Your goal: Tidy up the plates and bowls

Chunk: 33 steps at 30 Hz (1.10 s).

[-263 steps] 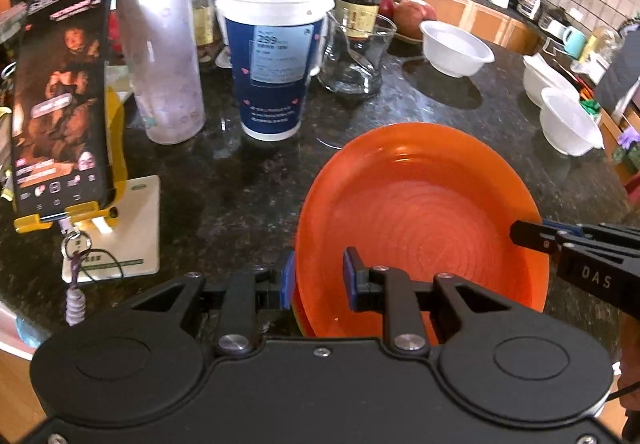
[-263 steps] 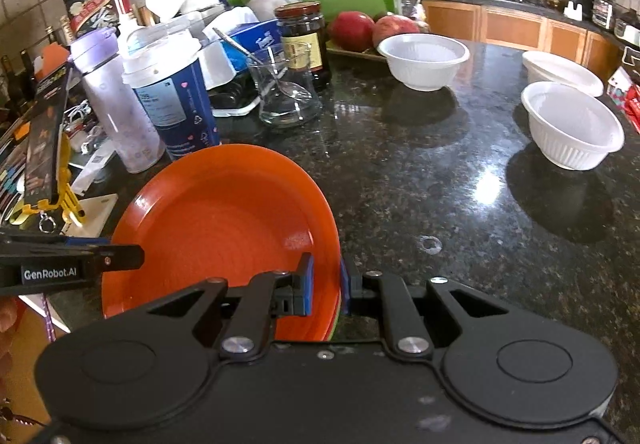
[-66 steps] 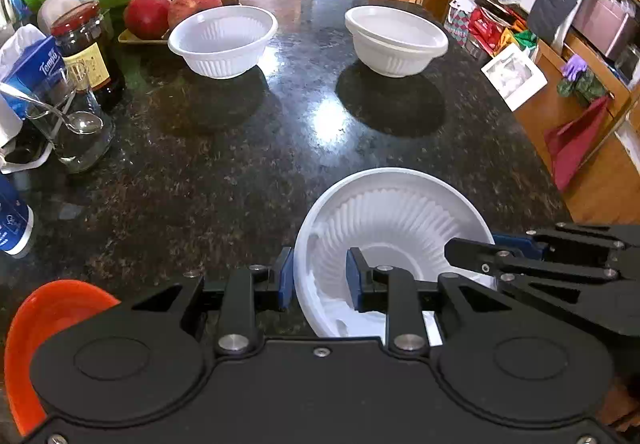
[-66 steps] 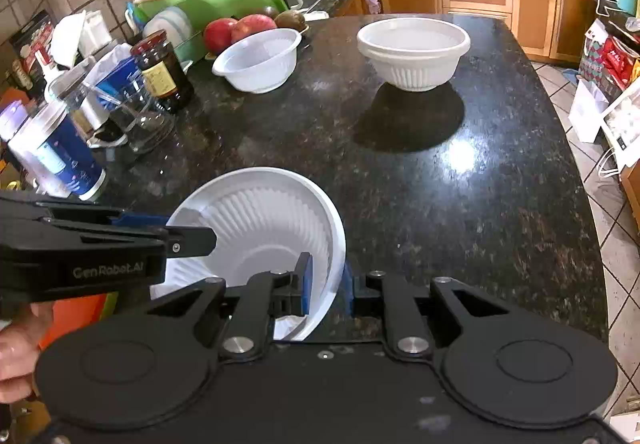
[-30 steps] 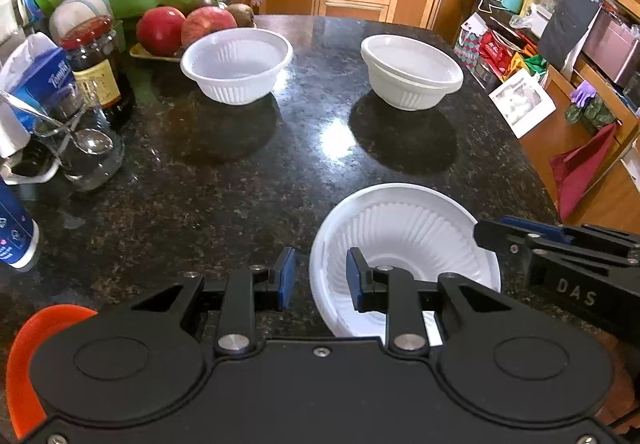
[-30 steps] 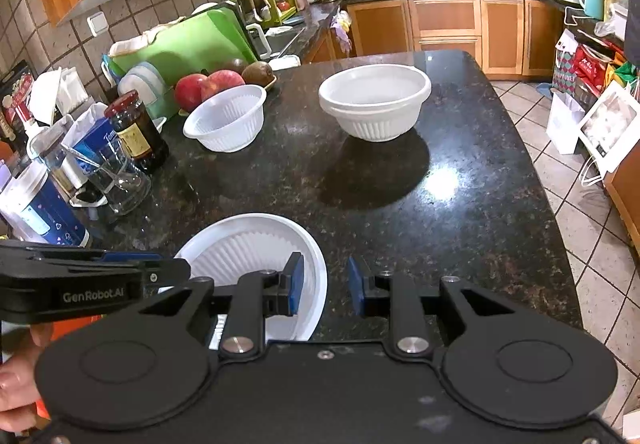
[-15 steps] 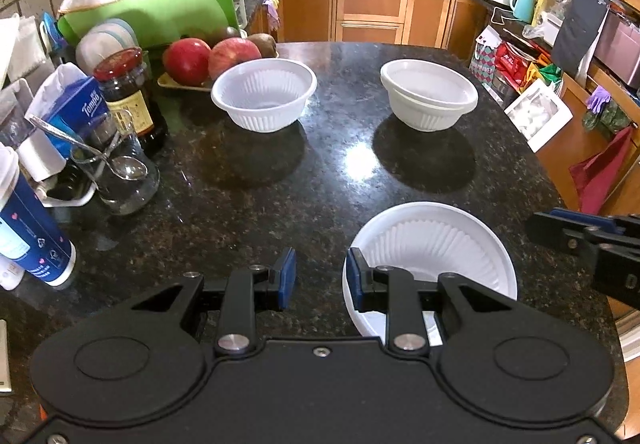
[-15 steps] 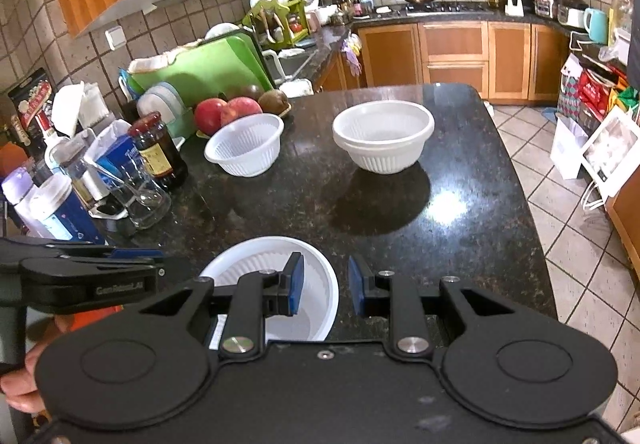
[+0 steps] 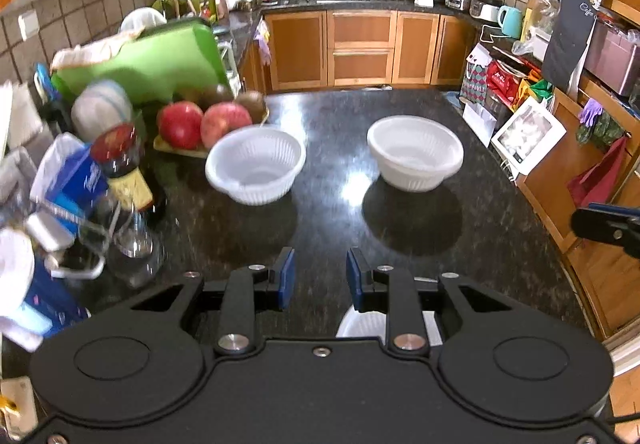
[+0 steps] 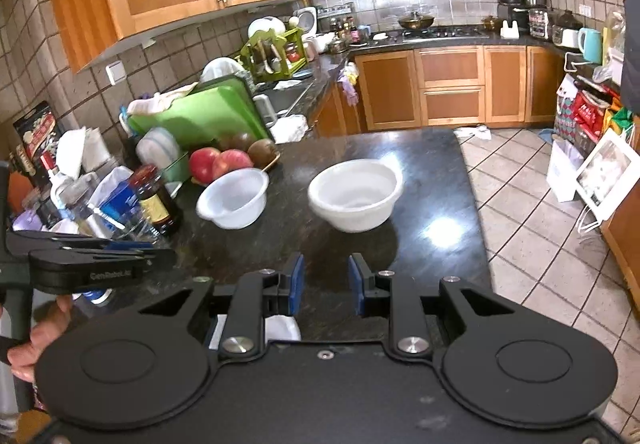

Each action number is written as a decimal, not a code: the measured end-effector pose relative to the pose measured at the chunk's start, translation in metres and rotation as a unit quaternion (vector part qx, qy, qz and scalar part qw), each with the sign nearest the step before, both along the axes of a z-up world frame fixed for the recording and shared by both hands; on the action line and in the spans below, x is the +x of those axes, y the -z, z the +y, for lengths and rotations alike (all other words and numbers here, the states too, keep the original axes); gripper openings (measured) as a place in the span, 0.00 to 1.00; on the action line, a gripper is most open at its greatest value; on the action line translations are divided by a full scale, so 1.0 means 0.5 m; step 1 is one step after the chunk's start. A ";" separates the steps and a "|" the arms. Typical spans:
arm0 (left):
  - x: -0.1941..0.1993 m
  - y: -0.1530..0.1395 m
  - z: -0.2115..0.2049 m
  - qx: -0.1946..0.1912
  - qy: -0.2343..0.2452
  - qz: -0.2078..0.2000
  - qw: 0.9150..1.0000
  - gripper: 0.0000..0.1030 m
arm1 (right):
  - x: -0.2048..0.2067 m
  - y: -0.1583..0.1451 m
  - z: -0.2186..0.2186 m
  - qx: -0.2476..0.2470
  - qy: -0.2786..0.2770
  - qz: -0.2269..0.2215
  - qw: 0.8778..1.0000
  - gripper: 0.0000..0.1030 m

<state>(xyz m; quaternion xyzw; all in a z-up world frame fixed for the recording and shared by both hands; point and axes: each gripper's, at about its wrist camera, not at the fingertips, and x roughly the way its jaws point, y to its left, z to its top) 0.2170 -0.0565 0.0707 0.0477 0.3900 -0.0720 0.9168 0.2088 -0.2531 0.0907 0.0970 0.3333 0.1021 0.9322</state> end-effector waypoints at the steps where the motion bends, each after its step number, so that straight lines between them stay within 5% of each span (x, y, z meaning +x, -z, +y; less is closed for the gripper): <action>1: 0.010 -0.004 -0.004 -0.001 0.001 0.000 1.000 0.35 | 0.008 -0.005 -0.012 -0.006 0.004 0.000 1.000 0.26; 16: 0.172 0.000 -0.083 -0.009 0.015 0.034 0.999 0.35 | 0.174 0.000 -0.173 -0.055 0.012 0.046 0.997 0.26; 33: 0.327 0.074 -0.148 -0.027 0.001 0.088 0.996 0.35 | 0.390 0.093 -0.154 -0.042 -0.067 0.088 0.993 0.26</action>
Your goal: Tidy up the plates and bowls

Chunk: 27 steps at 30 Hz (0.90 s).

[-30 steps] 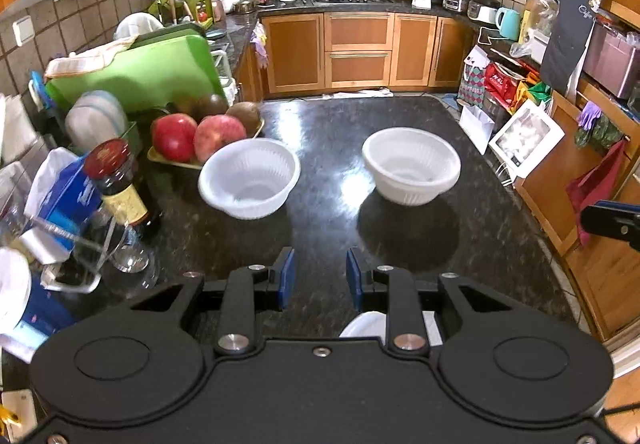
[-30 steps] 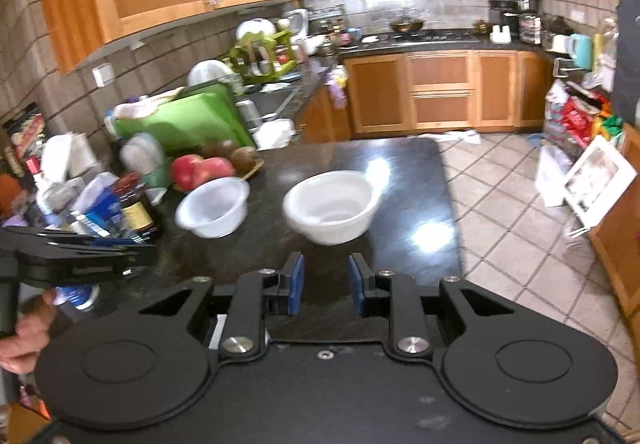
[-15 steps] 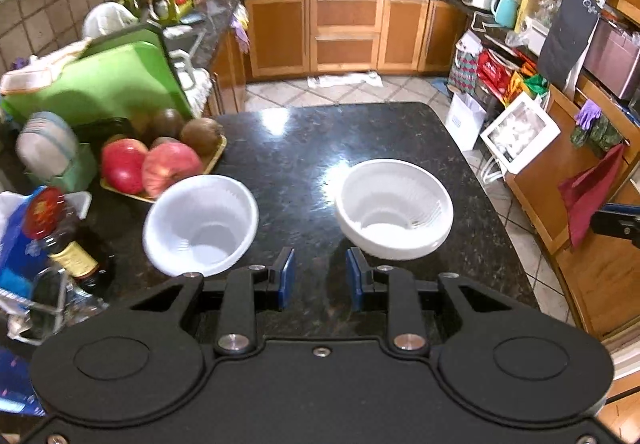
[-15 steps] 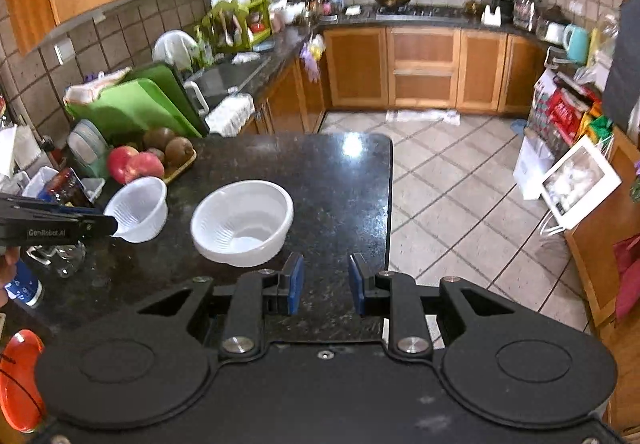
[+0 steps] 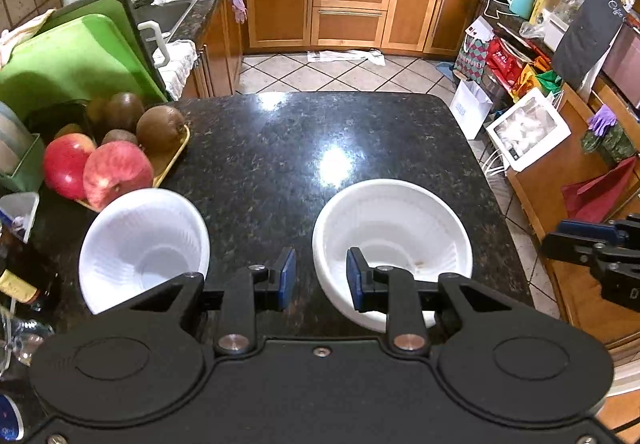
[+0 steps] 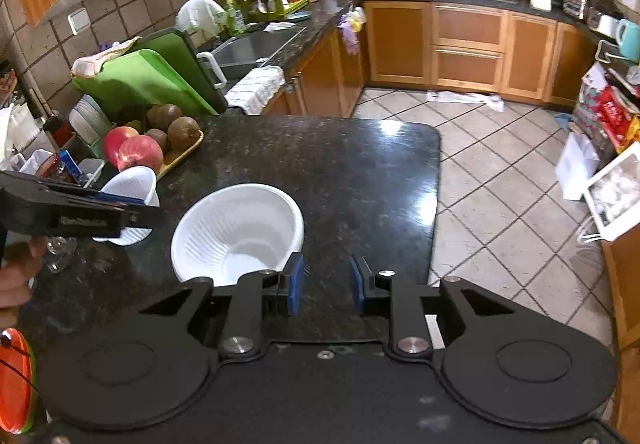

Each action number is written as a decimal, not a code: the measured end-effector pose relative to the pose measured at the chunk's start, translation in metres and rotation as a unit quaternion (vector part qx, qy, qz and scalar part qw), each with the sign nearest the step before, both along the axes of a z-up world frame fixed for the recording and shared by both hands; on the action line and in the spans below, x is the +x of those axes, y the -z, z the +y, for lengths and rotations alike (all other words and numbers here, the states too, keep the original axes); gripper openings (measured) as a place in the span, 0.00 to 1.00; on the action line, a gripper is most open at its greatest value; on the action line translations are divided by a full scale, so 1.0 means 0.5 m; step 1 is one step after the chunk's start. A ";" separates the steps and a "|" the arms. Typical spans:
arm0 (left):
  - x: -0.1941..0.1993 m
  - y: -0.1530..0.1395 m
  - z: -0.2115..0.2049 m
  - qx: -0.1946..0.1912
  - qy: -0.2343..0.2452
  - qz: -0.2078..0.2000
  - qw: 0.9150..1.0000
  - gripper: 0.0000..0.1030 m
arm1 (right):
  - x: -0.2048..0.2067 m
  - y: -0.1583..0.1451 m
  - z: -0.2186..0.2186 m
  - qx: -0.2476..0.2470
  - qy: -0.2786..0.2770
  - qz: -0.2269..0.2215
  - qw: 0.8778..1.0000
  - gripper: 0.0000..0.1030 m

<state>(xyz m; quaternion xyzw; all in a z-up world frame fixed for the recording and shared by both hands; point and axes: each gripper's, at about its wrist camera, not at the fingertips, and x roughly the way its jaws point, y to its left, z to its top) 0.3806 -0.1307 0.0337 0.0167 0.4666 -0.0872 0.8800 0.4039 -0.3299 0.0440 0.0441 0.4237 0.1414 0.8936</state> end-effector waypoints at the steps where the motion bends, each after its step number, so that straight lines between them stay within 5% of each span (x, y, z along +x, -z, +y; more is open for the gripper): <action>1: 0.004 0.002 -0.002 0.000 0.000 -0.001 1.000 0.35 | 0.009 0.005 0.004 0.005 -0.005 0.001 1.000 0.26; 16: 0.031 0.033 -0.017 -0.001 0.011 0.006 1.000 0.35 | 0.060 0.039 0.036 0.034 -0.033 0.011 0.999 0.26; 27: 0.041 0.058 -0.028 0.012 0.007 0.007 1.000 0.36 | 0.080 0.079 0.070 0.009 -0.047 0.013 0.999 0.28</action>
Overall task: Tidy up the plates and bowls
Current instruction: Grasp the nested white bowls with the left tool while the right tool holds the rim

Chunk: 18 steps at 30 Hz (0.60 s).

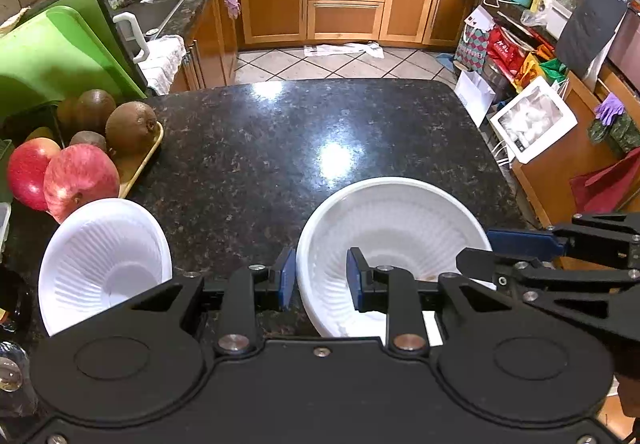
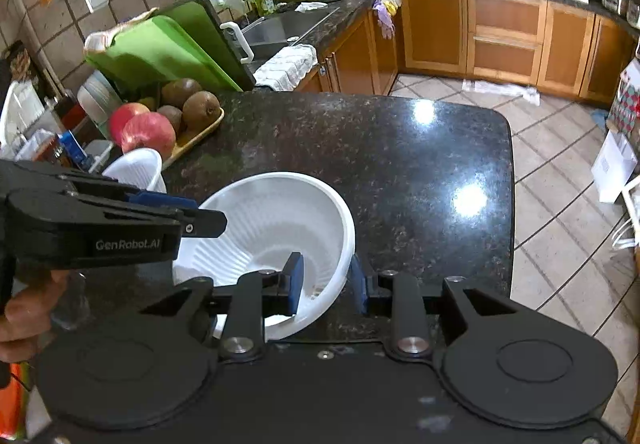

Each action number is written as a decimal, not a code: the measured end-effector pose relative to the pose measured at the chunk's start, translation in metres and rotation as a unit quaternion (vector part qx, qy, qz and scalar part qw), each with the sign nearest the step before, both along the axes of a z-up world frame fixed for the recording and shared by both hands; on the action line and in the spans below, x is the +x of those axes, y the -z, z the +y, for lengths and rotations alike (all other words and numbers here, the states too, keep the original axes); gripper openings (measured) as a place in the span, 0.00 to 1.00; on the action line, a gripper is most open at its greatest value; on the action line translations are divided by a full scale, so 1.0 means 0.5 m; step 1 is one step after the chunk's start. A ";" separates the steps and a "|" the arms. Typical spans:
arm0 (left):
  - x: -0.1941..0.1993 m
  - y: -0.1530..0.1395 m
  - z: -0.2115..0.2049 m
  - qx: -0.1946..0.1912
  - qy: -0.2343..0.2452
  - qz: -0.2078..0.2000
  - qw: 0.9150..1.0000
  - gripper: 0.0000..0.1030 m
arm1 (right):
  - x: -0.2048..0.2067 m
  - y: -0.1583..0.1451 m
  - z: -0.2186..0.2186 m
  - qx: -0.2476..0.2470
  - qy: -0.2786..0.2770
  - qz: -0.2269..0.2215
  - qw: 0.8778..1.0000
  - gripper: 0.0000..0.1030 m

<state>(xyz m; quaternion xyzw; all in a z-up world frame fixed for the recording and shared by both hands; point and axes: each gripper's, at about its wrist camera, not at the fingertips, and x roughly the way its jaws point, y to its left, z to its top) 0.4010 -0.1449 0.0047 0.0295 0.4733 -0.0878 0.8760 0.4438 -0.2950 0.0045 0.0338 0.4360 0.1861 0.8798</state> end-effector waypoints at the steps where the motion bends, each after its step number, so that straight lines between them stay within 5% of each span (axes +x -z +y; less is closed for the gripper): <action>1: 0.000 0.002 -0.001 0.002 -0.001 -0.001 1.000 0.36 | -0.001 0.003 0.003 -0.004 -0.001 -0.003 1.000 0.28; 18: 0.009 0.044 -0.010 0.007 -0.010 0.019 1.000 0.36 | 0.008 0.041 0.020 -0.016 -0.011 0.009 1.000 0.22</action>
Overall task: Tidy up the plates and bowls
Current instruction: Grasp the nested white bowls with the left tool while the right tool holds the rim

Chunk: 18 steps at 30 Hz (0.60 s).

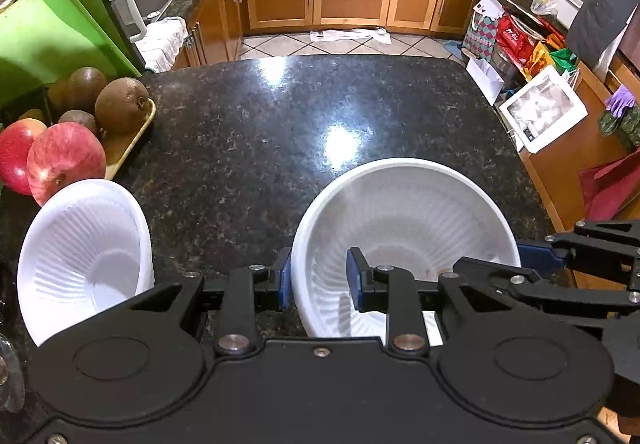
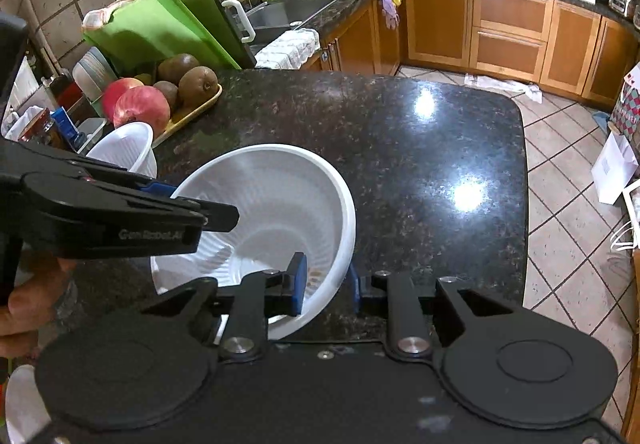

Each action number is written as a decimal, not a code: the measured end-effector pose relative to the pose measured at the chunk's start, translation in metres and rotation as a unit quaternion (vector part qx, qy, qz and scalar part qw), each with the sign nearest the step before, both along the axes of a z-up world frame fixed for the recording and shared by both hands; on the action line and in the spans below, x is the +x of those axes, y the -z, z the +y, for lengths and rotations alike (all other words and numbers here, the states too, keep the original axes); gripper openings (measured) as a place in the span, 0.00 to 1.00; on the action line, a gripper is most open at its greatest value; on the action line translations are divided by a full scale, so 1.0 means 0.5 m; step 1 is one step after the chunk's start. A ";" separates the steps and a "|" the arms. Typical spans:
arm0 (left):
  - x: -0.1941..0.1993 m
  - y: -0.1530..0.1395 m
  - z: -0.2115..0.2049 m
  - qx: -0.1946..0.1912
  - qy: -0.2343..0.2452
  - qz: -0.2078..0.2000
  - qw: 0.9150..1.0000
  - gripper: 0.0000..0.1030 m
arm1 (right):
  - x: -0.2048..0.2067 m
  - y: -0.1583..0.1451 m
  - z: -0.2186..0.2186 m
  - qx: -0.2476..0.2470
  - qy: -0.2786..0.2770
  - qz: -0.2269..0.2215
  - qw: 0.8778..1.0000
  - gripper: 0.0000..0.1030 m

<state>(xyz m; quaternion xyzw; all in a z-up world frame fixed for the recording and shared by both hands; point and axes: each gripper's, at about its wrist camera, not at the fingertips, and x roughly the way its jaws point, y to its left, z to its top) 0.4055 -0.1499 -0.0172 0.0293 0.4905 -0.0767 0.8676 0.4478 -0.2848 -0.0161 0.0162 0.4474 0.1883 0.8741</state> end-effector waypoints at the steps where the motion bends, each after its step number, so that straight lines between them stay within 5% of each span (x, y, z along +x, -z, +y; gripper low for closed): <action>1: 0.000 0.000 0.000 -0.002 0.001 0.000 1.000 0.35 | -0.002 -0.001 0.000 -0.002 0.001 -0.002 1.000 0.22; 18: -0.102 -0.098 -0.014 -0.025 0.025 -0.038 0.999 0.34 | -0.130 -0.109 -0.038 0.003 0.032 -0.049 0.998 0.18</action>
